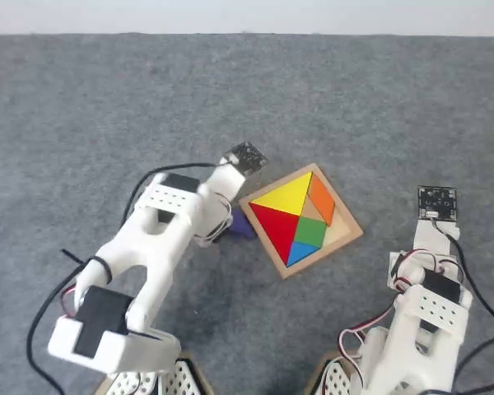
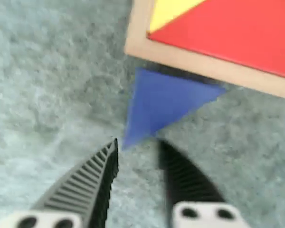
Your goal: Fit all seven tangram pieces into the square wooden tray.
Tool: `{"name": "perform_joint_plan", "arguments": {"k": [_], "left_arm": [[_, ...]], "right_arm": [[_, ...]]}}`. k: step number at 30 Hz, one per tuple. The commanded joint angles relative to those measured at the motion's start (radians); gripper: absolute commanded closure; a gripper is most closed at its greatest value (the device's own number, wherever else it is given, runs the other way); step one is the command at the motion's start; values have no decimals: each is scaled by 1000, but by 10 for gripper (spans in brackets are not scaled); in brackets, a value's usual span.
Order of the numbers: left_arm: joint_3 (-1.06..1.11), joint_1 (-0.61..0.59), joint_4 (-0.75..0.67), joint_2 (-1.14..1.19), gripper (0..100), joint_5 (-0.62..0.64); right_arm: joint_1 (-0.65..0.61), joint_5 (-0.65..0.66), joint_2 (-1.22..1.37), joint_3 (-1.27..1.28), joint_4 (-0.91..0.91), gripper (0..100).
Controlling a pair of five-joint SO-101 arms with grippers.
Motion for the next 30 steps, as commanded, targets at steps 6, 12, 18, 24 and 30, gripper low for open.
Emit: {"name": "perform_joint_plan", "arguments": {"k": [6,12,18,24,30], "left_arm": [[-154,5,87,-11,739,-321],[-226,31,71,77,739,-437],[-332,61,74,279,741,-440],[-452,94,97,400,742,-439],[-472,115,106,422,754,-440]], "right_arm": [[-10,6,-25,-12,-21,991],[-10,6,-25,-14,-21,991],[-10,6,-25,-14,-21,991],[-10,6,-25,-14,-21,991],[-10,6,-25,-14,-21,991]]}}
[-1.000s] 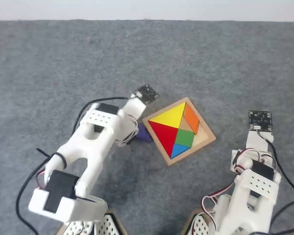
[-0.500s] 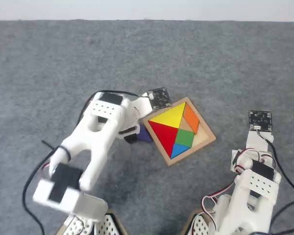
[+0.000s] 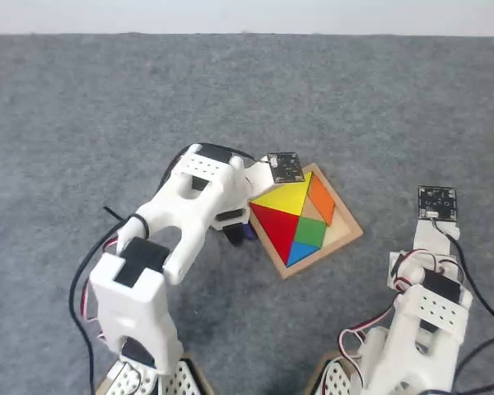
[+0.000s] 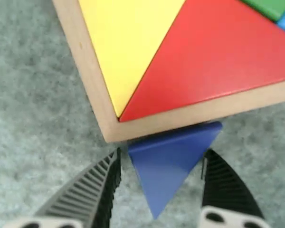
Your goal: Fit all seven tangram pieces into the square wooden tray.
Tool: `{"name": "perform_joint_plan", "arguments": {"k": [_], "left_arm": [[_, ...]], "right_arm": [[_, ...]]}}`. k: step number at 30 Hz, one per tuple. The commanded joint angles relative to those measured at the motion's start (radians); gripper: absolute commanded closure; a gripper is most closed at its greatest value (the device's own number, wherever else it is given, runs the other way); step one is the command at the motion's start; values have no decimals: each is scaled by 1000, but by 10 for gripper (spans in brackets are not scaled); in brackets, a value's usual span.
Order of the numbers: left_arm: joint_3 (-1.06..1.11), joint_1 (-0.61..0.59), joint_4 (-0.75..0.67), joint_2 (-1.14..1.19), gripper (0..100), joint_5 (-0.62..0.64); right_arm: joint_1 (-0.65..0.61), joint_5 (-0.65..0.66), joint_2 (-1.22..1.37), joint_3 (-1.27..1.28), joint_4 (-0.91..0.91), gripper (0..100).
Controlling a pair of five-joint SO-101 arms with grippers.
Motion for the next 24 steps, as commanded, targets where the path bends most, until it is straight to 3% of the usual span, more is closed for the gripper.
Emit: {"name": "perform_joint_plan", "arguments": {"k": [1,6,10,16,21,24], "left_arm": [[-45,26,-3,6,776,-6],[-39,43,34,6,920,-3],[-39,49,29,-5,966,55],[-38,51,26,-28,986,110],[16,40,28,-204,981,140],[45,44,20,-304,910,190]], "right_arm": [[-10,6,-25,-14,-21,991],[-10,6,-25,-14,-21,991],[-10,6,-25,-14,-21,991],[-10,6,-25,-14,-21,991],[-5,6,-25,-14,-21,991],[-4,5,-25,-17,-21,991]]}}
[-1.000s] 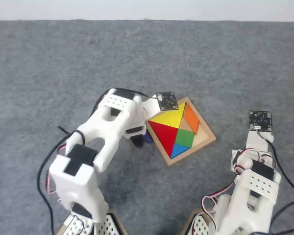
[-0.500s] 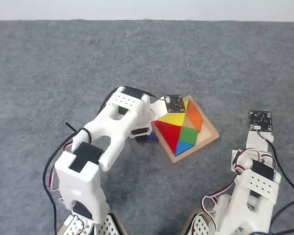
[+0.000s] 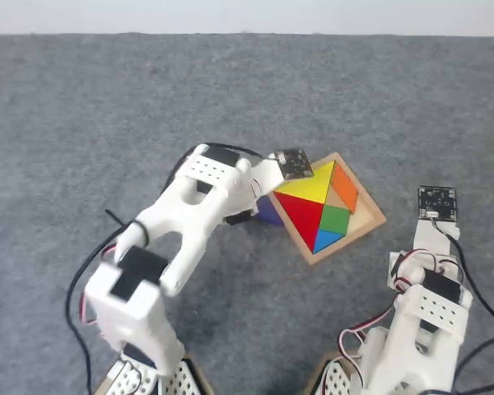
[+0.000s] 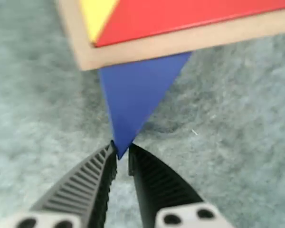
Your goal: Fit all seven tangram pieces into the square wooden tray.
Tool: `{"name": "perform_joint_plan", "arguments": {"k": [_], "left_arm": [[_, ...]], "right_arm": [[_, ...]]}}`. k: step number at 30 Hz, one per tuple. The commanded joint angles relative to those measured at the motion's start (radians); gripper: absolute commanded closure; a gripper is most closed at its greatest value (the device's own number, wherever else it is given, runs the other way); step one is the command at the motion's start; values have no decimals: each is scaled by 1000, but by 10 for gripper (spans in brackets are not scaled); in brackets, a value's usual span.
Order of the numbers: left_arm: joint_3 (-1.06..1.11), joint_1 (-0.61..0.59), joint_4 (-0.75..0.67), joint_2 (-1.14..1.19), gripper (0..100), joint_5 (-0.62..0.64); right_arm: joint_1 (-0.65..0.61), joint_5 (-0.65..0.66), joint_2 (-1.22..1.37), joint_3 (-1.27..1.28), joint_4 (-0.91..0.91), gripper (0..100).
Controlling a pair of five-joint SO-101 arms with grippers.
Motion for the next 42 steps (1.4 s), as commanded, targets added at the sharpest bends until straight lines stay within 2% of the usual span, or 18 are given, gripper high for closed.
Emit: {"name": "perform_joint_plan", "arguments": {"k": [1,3,6,11,17,21,26,32,36,42], "left_arm": [[10,11,-49,-181,873,98],[2,29,-101,-160,814,215],[-39,63,-144,-60,816,321],[-182,68,-133,161,827,361],[-337,51,37,281,827,354],[-318,-5,114,284,855,324],[-237,-77,143,264,873,276],[-125,-98,84,51,870,269],[-94,-37,12,-78,832,368],[-182,41,-2,-32,816,520]], "right_arm": [[-4,5,-25,-18,-21,991],[-7,5,-25,-18,-21,991],[-7,5,-25,-20,-21,991],[-7,6,-25,-20,-21,991],[-8,8,-25,-20,-19,991],[-7,9,-25,-20,-19,991],[-8,9,-25,-20,-19,991],[-8,8,-25,-20,-21,991],[-8,6,-25,-21,-21,991],[-8,6,-25,-18,-21,991]]}}
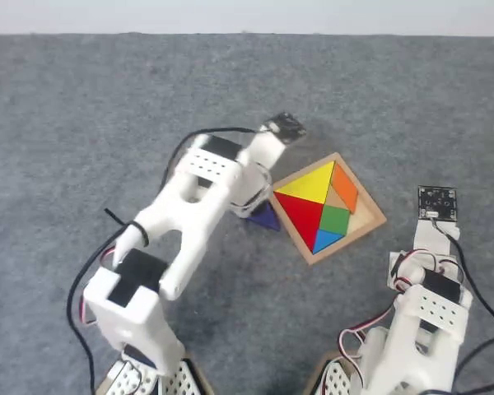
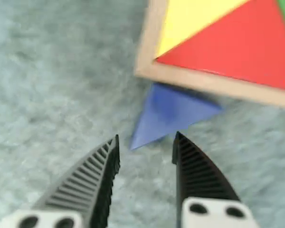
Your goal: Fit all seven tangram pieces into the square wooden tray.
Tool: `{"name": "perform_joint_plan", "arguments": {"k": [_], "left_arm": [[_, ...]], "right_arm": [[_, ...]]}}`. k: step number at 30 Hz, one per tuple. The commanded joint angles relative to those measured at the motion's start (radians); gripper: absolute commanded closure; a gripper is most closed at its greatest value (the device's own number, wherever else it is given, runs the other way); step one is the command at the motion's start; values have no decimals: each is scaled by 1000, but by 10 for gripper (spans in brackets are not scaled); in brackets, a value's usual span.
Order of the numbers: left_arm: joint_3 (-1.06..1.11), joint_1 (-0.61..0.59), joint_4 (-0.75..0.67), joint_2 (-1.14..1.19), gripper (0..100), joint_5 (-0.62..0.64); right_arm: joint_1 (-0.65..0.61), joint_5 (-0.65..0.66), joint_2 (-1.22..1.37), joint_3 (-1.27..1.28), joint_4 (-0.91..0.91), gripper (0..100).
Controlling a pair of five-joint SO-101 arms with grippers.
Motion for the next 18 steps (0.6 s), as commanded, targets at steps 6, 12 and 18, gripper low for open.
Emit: {"name": "perform_joint_plan", "arguments": {"k": [6,12,18], "left_arm": [[-131,55,-46,60,814,114],[-133,72,-83,160,814,112],[-136,86,-87,170,814,112]], "right_arm": [[-8,6,-25,-17,-21,991],[-8,6,-25,-18,-21,991],[-8,6,-25,-18,-21,991]]}}
